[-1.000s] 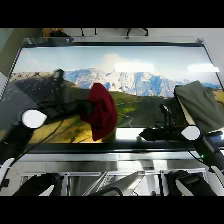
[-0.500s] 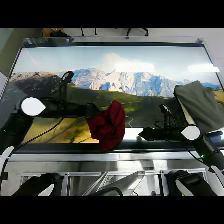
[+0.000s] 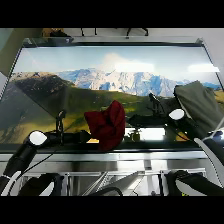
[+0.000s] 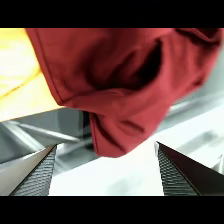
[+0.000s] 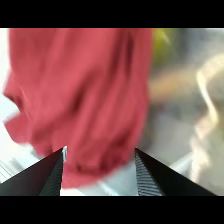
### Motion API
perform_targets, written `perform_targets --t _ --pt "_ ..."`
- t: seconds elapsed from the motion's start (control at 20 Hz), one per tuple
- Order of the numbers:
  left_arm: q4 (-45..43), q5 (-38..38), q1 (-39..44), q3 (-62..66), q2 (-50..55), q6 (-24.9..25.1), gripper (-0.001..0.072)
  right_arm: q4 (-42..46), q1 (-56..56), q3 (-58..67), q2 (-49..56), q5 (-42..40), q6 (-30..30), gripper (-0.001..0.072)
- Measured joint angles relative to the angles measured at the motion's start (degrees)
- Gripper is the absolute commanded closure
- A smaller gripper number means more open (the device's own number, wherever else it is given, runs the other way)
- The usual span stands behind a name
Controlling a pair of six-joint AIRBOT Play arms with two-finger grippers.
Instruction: Fold the shirts.
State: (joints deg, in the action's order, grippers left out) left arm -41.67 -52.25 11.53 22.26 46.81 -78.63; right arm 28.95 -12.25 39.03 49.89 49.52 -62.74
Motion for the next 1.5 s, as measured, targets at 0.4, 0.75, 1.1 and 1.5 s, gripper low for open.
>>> perform_targets --t 0.4,0.75,1.1,1.5 --pt "18.3 8.2 -0.2 -1.9 15.4 16.3 0.016 -8.3 0.0 14.0 18.6 -0.6 10.7 0.0214" --pt "21.8 6.2 -0.2 5.2 28.2 20.8 0.0679 -13.4 -0.1 18.1 23.4 0.7 13.6 0.0448" --pt "22.1 4.5 -1.5 10.4 25.7 21.5 0.0688 -20.1 0.3 19.9 25.3 8.6 21.2 0.0695" --pt "14.0 0.8 -9.8 7.8 14.8 20.0 0.0039 -18.5 1.2 21.9 21.9 12.2 20.7 0.0694"
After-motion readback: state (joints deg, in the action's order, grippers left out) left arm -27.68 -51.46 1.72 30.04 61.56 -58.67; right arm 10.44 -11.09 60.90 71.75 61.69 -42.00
